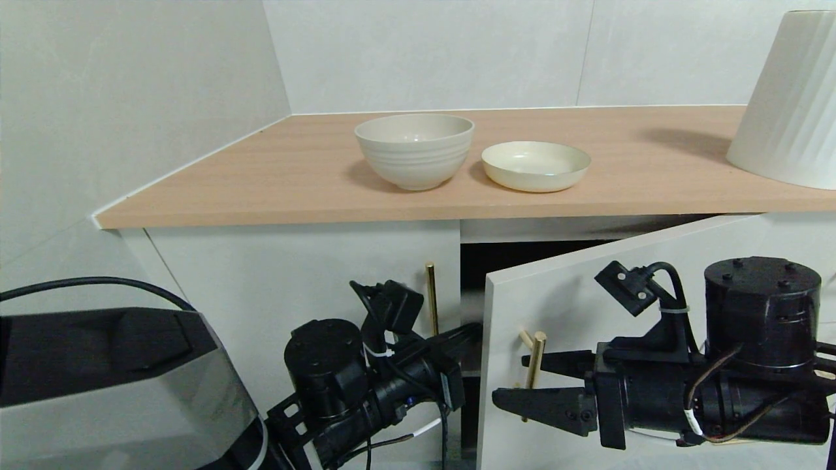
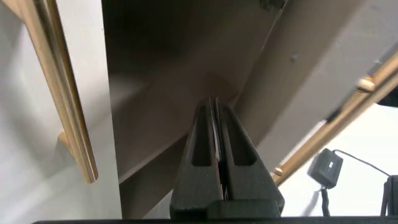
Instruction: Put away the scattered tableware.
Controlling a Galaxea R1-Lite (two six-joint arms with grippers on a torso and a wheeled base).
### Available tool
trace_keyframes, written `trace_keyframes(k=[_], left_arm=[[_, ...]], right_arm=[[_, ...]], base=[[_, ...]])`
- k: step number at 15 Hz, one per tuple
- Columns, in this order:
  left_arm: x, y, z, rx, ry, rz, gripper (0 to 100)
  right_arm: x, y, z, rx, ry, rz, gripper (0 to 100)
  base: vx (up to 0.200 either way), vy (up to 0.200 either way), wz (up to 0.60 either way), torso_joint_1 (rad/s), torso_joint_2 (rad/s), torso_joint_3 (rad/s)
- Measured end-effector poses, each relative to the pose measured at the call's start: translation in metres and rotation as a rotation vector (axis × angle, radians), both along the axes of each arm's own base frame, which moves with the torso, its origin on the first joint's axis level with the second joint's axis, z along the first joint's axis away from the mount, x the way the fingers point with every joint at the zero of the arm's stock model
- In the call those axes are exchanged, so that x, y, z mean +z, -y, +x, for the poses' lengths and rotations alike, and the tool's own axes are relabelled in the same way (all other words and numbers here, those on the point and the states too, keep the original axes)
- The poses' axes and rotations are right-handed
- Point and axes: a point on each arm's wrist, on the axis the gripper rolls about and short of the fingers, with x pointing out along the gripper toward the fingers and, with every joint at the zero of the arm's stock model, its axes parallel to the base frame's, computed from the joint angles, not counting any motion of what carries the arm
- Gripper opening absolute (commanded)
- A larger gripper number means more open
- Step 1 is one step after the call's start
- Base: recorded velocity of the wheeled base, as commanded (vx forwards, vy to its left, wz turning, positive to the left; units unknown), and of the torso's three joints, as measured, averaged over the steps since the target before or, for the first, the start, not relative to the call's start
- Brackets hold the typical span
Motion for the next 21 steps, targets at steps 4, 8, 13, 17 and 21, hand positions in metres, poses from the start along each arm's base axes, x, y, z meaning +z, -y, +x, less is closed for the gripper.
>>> trace_keyframes(k=[4, 8, 13, 17, 21], left_arm=[[0.006, 0.007, 0.003, -0.014, 0.027, -0.023, 0], [0.011, 0.014, 0.005, -0.023, 0.044, -0.039, 0], [0.014, 0.020, 0.011, -0.069, 0.033, -0.029, 0], [0.015, 0.020, 0.012, -0.076, 0.032, -0.029, 0], [0.015, 0.019, 0.013, -0.086, 0.023, -0.023, 0]], right_arm=[[0.004, 0.006, -0.007, -0.003, 0.008, 0.007, 100], [-0.004, 0.022, -0.018, -0.032, -0.012, -0.013, 100], [-0.016, 0.038, -0.033, -0.149, -0.014, -0.068, 100], [-0.016, 0.049, -0.048, -0.148, -0.005, -0.061, 100], [-0.016, 0.052, -0.056, -0.131, -0.001, -0.058, 100]], base=[[0.000, 0.000, 0.00, 0.000, 0.00, 0.000], [0.000, 0.000, 0.00, 0.000, 0.00, 0.000], [0.000, 0.000, 0.00, 0.000, 0.00, 0.000], [0.000, 0.000, 0.00, 0.000, 0.00, 0.000], [0.000, 0.000, 0.00, 0.000, 0.00, 0.000]])
